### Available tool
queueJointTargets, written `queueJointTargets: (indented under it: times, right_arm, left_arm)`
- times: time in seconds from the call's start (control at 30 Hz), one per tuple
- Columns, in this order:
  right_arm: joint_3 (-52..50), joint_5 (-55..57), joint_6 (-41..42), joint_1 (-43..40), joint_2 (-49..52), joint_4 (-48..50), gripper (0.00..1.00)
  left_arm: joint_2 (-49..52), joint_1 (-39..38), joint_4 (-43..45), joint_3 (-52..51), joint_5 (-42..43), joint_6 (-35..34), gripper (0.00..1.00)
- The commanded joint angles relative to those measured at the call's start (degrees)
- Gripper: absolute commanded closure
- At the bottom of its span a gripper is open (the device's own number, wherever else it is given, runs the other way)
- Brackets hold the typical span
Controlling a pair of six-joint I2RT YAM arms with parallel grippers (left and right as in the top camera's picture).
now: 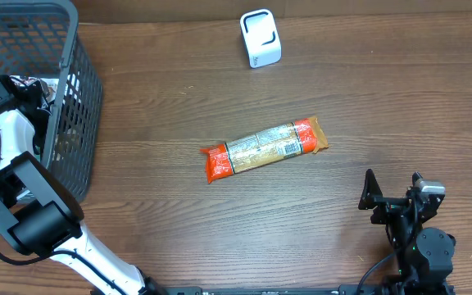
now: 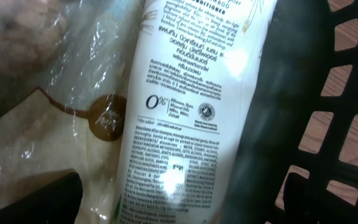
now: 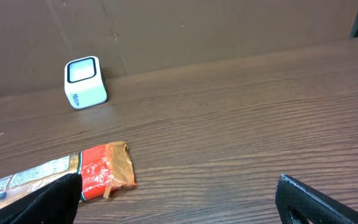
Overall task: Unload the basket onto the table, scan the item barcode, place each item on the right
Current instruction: 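Grasp the white shampoo tube in the basket with the left gripper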
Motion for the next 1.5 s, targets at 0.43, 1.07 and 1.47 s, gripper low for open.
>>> queueJointTargets:
  times: [0.43,1.07,1.47]
  right_arm:
    - [0.39,0.35,0.13,-0.22,-0.50,-1.01,0.00]
    - [0.39,0.35,0.13,-0.22,-0.50,-1.01,0.00]
    - [0.39,0.35,0.13,-0.24,-0.50,-1.01,0.00]
  left_arm:
    - [4.50,-2.64,0.55,-0.96,0.55,3.56,0.77]
    - [-15.28,-1.14,-14.56,23.93,-4.76,-0.33,0.96]
    - [-31.12,-8.92,-24.85,25.33,7.98,-0.02,0.96]
